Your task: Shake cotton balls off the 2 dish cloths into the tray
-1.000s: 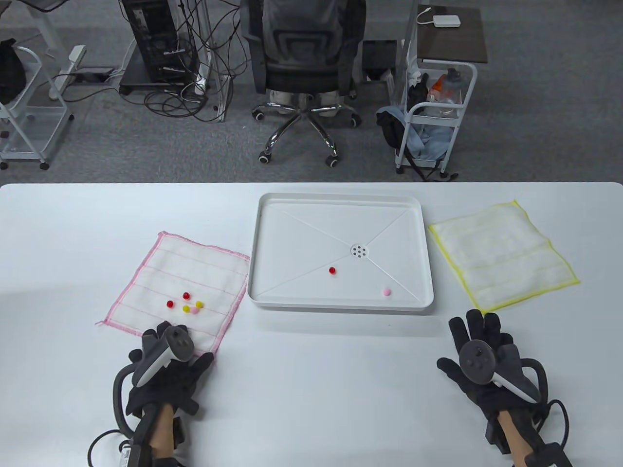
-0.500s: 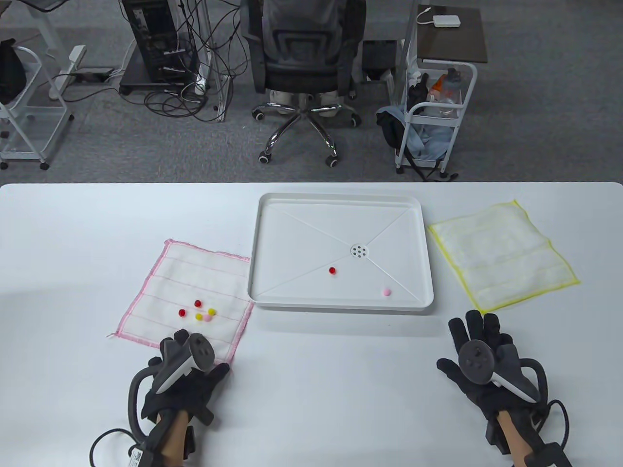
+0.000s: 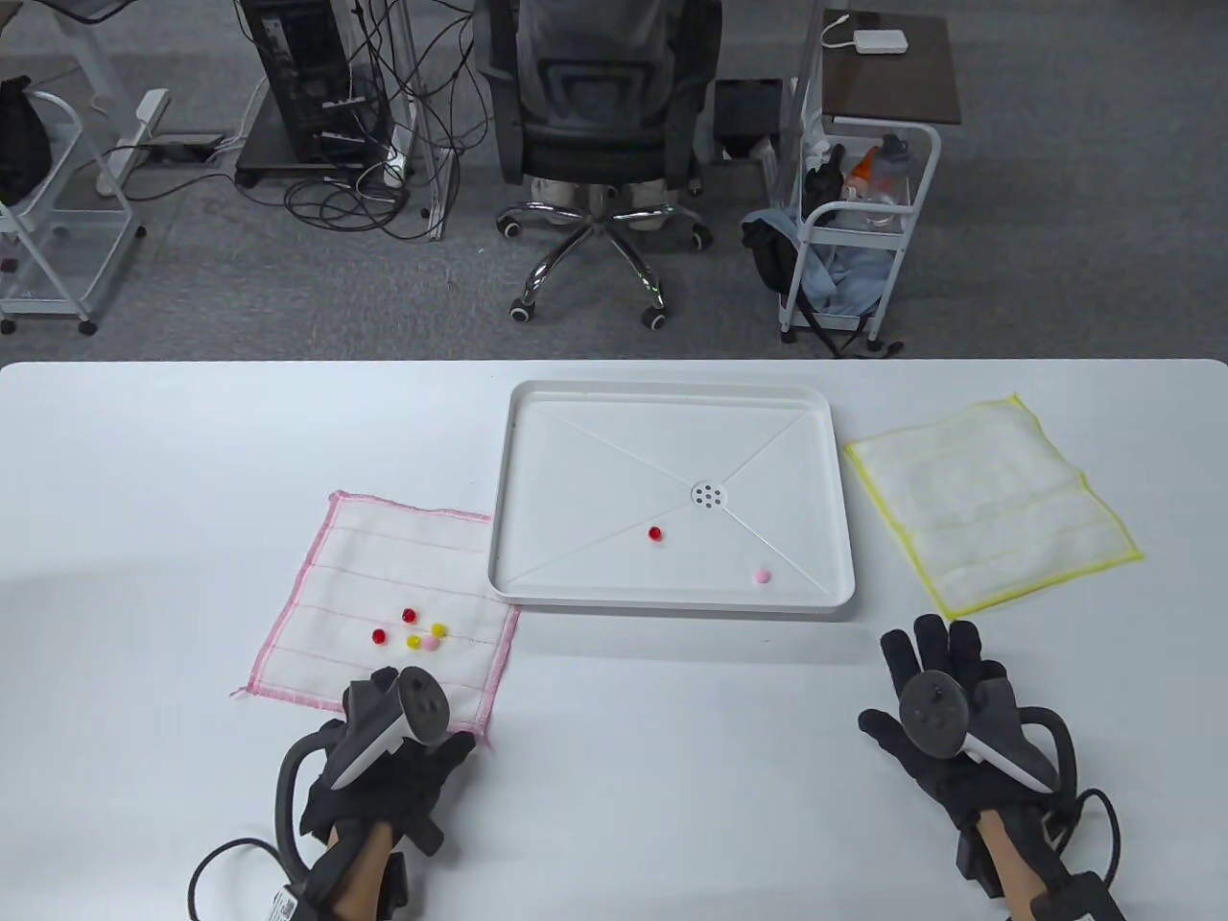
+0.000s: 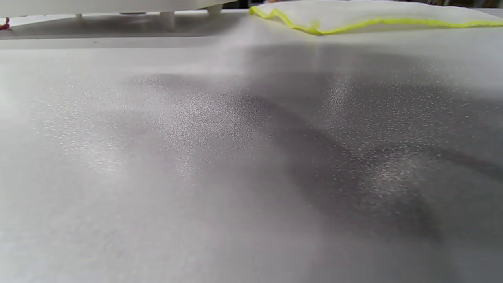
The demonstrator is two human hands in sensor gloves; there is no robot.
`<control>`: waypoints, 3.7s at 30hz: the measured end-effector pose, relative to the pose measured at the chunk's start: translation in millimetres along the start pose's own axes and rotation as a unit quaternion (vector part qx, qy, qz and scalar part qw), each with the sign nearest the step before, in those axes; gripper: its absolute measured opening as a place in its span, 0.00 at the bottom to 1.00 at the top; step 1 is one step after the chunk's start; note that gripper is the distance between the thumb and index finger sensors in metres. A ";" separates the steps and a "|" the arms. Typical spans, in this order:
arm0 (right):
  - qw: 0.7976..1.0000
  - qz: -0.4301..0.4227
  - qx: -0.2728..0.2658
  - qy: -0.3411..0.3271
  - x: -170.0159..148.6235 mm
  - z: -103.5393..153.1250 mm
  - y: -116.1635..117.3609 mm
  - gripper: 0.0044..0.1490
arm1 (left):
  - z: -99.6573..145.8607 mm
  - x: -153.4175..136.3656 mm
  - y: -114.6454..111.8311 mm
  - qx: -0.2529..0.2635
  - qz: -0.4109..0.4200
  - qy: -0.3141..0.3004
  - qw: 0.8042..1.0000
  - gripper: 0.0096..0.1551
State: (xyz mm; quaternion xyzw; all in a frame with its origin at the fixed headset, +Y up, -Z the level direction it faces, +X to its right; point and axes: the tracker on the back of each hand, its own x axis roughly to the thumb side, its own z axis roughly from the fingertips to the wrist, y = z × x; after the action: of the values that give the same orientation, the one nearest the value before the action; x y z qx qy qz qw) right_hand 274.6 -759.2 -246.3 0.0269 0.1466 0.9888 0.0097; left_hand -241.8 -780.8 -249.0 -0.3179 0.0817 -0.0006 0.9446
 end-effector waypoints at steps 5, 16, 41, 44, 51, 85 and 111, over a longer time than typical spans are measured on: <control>1.000 0.001 0.000 0.000 0.1 -0.3 0.5 0.52 | 7.9 9.5 1.9 0.011 -0.014 -0.005 1.000 0.49; 1.000 0.001 0.004 0.000 0.4 -0.4 0.7 0.51 | 23.0 29.7 2.9 0.031 -0.046 -0.024 0.998 0.48; 1.000 0.000 0.011 -0.001 0.6 -0.2 0.9 0.51 | 58.4 85.7 -12.6 0.041 -0.116 -0.149 0.981 0.45; 1.000 -0.001 0.012 -0.002 0.6 -0.3 0.8 0.51 | 60.4 91.6 -15.5 0.041 -0.129 -0.159 0.978 0.45; 1.000 -0.002 0.010 -0.003 0.4 -0.5 0.5 0.51 | 63.8 100.3 -21.5 0.026 -0.148 -0.179 0.972 0.45; 1.000 -0.008 0.009 -0.016 0.9 -1.1 1.8 0.52 | 54.8 185.5 -6.7 -0.030 -0.279 -0.262 0.923 0.44; 0.989 -0.103 0.026 0.104 -60.7 -13.3 11.3 0.50 | 63.4 319.7 -5.1 -0.036 -0.296 -0.314 0.901 0.43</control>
State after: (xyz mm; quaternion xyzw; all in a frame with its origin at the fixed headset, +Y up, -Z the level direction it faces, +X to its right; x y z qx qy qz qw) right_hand 334.4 -775.5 -258.8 -0.0906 0.1745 0.9758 0.0955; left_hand 83.8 -763.8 -245.4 -0.3451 -0.3171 -0.1778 0.8653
